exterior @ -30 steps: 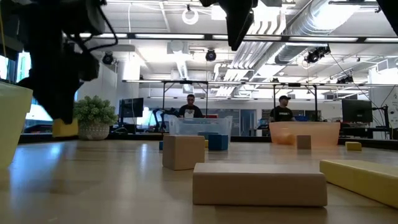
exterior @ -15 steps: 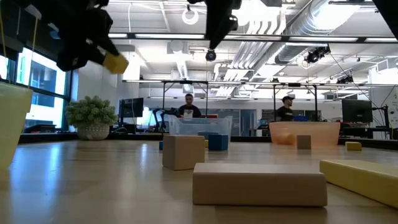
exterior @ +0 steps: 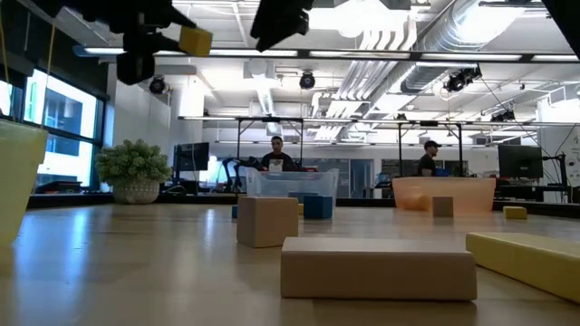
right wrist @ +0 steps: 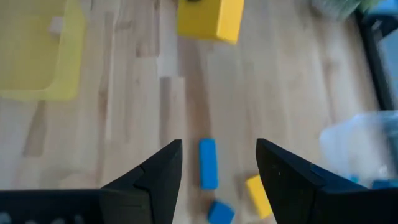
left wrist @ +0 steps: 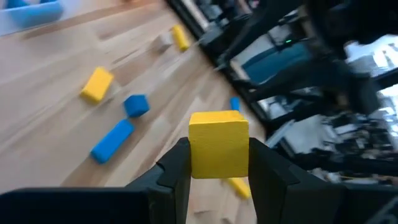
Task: Sort & place blocks by color
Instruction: Put the yellow block into the orange bin
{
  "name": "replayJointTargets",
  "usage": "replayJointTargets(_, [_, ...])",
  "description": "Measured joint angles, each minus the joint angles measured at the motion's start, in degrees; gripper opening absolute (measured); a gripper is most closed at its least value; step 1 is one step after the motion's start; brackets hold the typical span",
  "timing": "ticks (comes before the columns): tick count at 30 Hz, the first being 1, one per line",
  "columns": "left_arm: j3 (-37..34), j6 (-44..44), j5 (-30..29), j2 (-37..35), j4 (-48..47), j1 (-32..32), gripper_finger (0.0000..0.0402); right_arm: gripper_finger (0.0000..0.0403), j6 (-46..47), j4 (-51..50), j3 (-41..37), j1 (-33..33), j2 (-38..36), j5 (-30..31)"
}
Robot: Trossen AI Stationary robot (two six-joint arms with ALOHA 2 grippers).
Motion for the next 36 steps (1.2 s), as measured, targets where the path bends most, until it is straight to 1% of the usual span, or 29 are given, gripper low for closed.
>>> replayJointTargets(4, [0.0,0.0,3.0,0.0,2.8,2.6,0.0102,0.0193,-5.7,3.4,0.0,0.0,0.0,1.8])
replayJointTargets(6, [0.0,-0.3,4.0,0.0,3.9,3.7,0.0102,0.0193,-8.5,5.3,0.0,0.0,0.0,1.8])
replayJointTargets(9, [0.0,-1.6,5.1,0.0,6.1,5.3,0.0102,0.0193,-12.2,7.4,0.0,0.0,0.0,2.1])
replayJointTargets(13, [0.0,-3.0,5.4,0.0,9.2,6.8,0.0102,0.0193,-15.7,9.7,0.0,-0.5,0.0,4.2])
replayJointTargets(16, [0.0,-3.6,5.4,0.0,10.0,7.6,0.0102,0.0193,-16.1,10.7,0.0,-1.5,0.0,5.8])
replayJointTargets(21, [0.0,-4.5,5.3,0.0,10.0,8.7,0.0102,0.0193,-16.2,12.7,0.0,-2.8,0.0,6.0])
replayJointTargets(26, [0.0,-4.8,5.1,0.0,12.8,9.9,0.0102,0.0193,-17.0,14.3,0.0,-3.6,0.0,1.7])
replayJointTargets(32, [0.0,-5.6,4.9,0.2,15.7,11.3,0.0102,0.0193,-18.9,16.9,0.0,-4.1,0.0,1.9])
replayJointTargets(36, [0.0,-5.7,4.6,0.1,15.9,11.6,0.0102,0.0193,-19.0,19.0,-0.1,-4.5,0.0,2.3])
